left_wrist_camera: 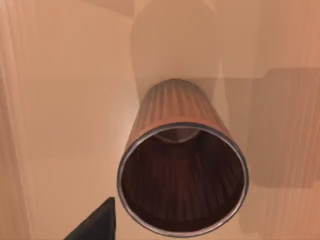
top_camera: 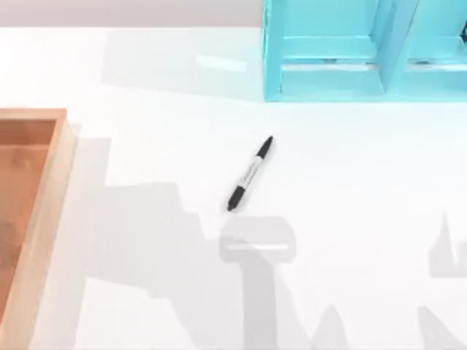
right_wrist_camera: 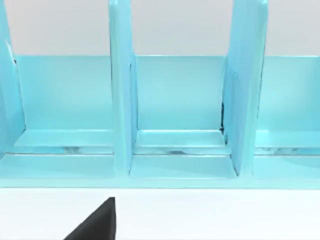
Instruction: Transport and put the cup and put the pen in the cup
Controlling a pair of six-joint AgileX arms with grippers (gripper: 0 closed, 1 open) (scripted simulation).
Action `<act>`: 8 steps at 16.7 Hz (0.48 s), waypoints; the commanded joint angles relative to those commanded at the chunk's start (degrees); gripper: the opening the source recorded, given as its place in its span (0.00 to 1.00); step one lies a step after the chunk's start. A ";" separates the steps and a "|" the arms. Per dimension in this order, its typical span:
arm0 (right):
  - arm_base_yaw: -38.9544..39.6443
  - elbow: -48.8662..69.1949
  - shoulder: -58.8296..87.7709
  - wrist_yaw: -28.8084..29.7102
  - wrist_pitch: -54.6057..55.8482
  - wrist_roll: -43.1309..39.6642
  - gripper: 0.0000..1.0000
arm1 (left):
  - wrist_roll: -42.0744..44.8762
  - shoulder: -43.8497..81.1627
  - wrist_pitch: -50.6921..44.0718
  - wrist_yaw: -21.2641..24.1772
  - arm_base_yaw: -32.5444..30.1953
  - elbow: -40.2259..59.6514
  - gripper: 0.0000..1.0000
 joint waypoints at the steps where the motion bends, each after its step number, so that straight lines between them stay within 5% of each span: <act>1: 0.00 0.00 0.00 0.00 0.00 0.00 1.00 | 0.07 0.59 3.23 0.00 0.04 -2.27 1.00; 8: 0.00 0.00 0.00 0.00 0.00 0.00 1.00 | 0.30 2.54 12.37 0.01 0.25 -9.92 1.00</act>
